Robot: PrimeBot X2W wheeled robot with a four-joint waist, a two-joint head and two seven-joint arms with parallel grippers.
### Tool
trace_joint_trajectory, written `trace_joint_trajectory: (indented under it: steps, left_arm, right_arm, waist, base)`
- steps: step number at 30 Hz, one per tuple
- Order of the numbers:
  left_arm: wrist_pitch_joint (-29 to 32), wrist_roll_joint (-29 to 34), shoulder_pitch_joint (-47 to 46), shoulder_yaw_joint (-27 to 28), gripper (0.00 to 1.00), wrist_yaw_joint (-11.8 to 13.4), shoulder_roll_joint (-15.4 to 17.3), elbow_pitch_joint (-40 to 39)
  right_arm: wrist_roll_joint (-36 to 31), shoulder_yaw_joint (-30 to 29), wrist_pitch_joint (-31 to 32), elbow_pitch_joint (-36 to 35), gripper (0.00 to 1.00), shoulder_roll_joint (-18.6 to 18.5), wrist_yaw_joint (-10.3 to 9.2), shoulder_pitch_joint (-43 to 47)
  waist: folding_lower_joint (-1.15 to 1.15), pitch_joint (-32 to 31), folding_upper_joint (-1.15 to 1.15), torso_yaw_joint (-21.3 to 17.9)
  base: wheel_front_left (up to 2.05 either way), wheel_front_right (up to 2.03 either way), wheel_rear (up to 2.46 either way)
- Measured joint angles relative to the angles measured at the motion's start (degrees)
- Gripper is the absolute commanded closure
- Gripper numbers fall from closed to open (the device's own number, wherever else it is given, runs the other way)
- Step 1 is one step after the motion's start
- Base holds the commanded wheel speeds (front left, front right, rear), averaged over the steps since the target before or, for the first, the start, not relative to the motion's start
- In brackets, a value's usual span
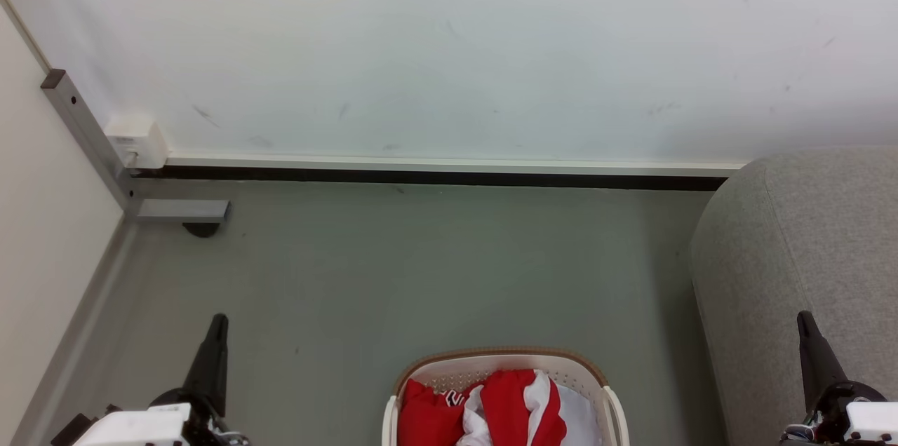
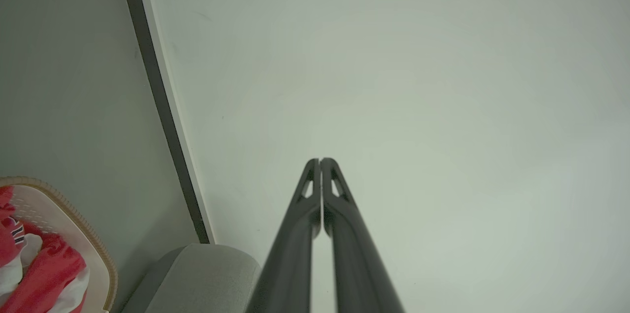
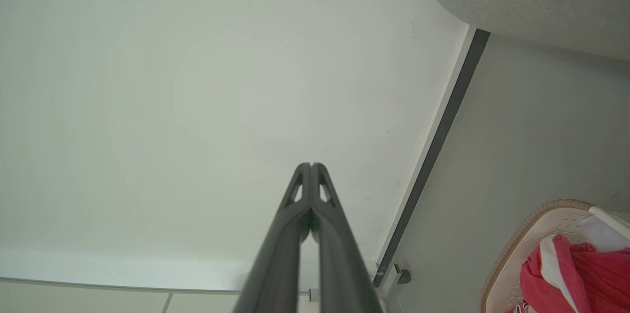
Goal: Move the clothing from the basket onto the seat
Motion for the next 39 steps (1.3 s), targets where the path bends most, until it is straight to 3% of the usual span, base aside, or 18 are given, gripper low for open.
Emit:
trace_joint_trajectory:
  steps: [21,22,32,39]
  left_arm:
    - [0.00,0.00,0.00,0.00,1.00,0.00,0.00,0.00]
    - [-0.02,0.01,0.04,0.00,0.00,-0.02,-0.03,0.15]
    - [-1.66,0.87,2.08,-1.53,0.00,-0.01,-0.54,2.21]
    - [-3.65,3.98,2.07,-2.56,0.00,-0.01,-0.53,2.15]
  right_arm:
    - [0.00,0.01,0.00,0.00,1.00,0.00,0.00,0.00]
    - [0.00,0.03,-0.02,0.13,0.00,0.03,0.01,0.07]
    - [-0.71,1.90,-1.66,1.85,0.00,0.92,0.01,2.30]
    - [-7.04,3.15,-3.61,1.35,0.00,0.85,0.00,2.29]
  waist:
    - [0.00,0.00,0.00,0.00]
    - [0.00,0.00,0.00,0.00]
    - [0.00,0.04,0.00,0.00]
    - [0.00,0.08,0.00,-0.02]
  base:
    - [0.00,0.00,0.00]
    - [0.00,0.00,0.00]
    - [0.00,0.00,0.00]
    - [0.00,0.00,0.00]
